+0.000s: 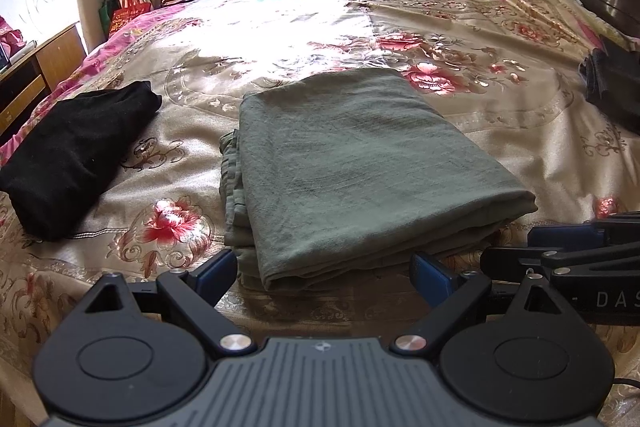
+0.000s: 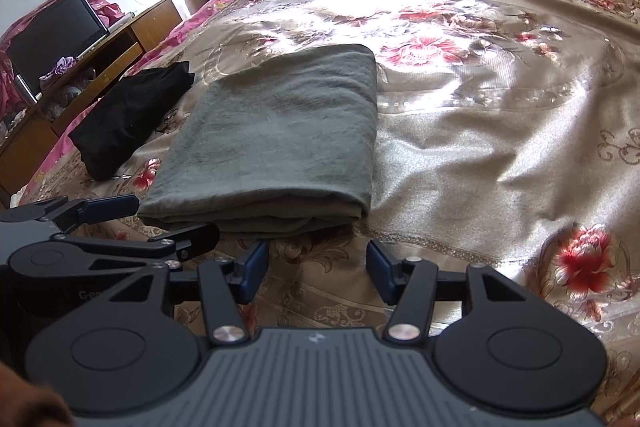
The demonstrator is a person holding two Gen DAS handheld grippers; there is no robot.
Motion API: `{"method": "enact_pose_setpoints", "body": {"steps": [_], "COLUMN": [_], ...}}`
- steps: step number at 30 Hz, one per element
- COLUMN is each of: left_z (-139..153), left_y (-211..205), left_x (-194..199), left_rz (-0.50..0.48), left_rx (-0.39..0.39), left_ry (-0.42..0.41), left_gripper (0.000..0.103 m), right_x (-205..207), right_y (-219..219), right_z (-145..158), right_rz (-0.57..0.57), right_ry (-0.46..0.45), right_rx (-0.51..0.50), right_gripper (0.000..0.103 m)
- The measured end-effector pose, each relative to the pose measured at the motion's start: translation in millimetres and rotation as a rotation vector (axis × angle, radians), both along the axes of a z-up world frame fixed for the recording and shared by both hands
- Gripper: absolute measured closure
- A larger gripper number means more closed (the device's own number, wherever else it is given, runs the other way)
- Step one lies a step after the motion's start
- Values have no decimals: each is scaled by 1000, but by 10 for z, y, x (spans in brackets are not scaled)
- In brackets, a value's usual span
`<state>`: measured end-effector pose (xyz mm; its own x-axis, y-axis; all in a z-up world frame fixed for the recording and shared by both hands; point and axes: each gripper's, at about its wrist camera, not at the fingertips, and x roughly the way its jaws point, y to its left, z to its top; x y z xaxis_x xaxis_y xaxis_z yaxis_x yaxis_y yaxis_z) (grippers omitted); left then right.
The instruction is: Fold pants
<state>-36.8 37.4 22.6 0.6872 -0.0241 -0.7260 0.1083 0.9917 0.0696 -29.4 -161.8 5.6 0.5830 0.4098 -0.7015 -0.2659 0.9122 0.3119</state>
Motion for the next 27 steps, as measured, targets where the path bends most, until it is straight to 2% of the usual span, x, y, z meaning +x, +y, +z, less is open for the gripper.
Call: {"method": "enact_pose_setpoints", "body": {"steps": [27], "left_z": [62], "left_y": [-22], "left_x": [-63], "left_rz": [11], "left_rx": [24], "left_ry": [-28], "left_gripper": [0], "right_x": [-32], "right_y": [14], "right_z": [45], "right_rz": [-1], "right_ry": [-9], "right_rx": [2], "right_gripper": [48]}}
